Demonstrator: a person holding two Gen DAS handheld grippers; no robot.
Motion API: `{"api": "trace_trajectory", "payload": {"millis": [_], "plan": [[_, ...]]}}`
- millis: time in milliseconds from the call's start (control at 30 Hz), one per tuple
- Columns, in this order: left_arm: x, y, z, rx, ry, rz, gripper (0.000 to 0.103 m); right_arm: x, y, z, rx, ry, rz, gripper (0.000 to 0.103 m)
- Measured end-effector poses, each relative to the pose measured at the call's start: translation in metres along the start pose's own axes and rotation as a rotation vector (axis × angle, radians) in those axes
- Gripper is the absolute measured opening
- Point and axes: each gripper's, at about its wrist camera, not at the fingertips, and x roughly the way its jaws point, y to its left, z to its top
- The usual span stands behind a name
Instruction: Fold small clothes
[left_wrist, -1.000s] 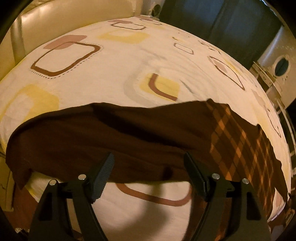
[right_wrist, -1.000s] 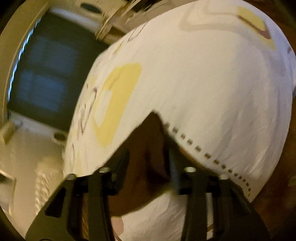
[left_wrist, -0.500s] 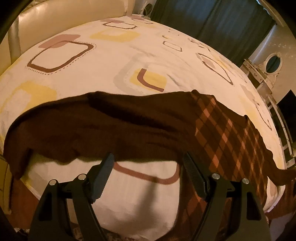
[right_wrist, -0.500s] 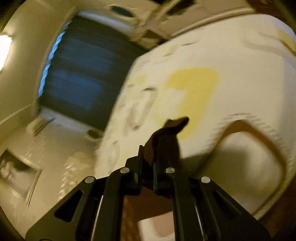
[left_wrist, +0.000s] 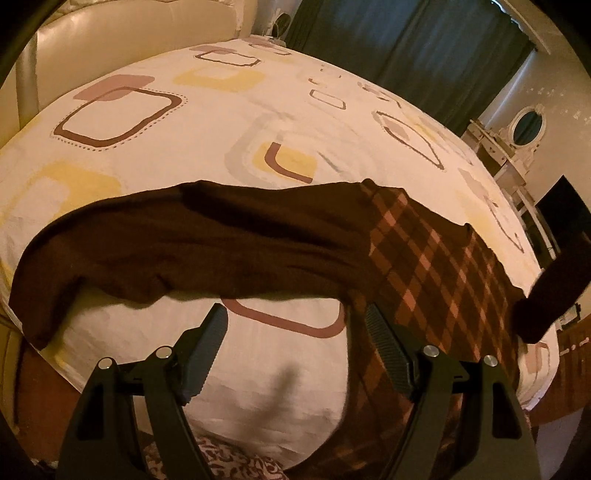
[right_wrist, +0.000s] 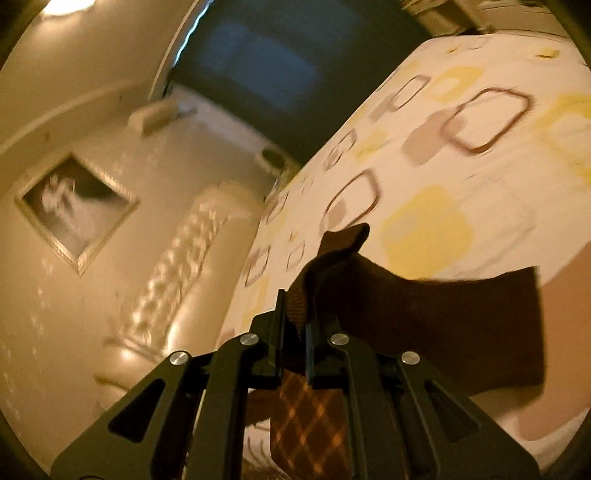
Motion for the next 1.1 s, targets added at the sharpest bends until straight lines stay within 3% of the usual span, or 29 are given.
{"api": "trace_trajectory", "payload": {"millis": [333, 533, 833, 967, 1100], "plan": [[-0.006, -0.001, -0.008, 0.021, -0.029, -0.016, 0.077, 0.160, 0.061, -0.130, -0.124, 0.329, -0.045, 0.007], [-0.007, 0.001, -0.011, 0.005, -0.029, -0.039, 0.077, 0.223, 0.091, -0.202, -0.206, 0.473, -0.080, 0.007], [0.000, 0.012, -0.013, -0.059, -0.007, -0.079, 0.077, 0.276, 0.101, -0.265, -0.290, 0.600, -0.152, 0.007], [0.001, 0.013, -0.014, -0.064, -0.007, -0.089, 0.077, 0.284, 0.090, -0.280, -0.305, 0.629, -0.190, 0.008], [0.004, 0.012, -0.016, -0.067, -0.002, -0.098, 0.077, 0.286, 0.081, -0.286, -0.264, 0.650, -0.174, 0.012]]}}
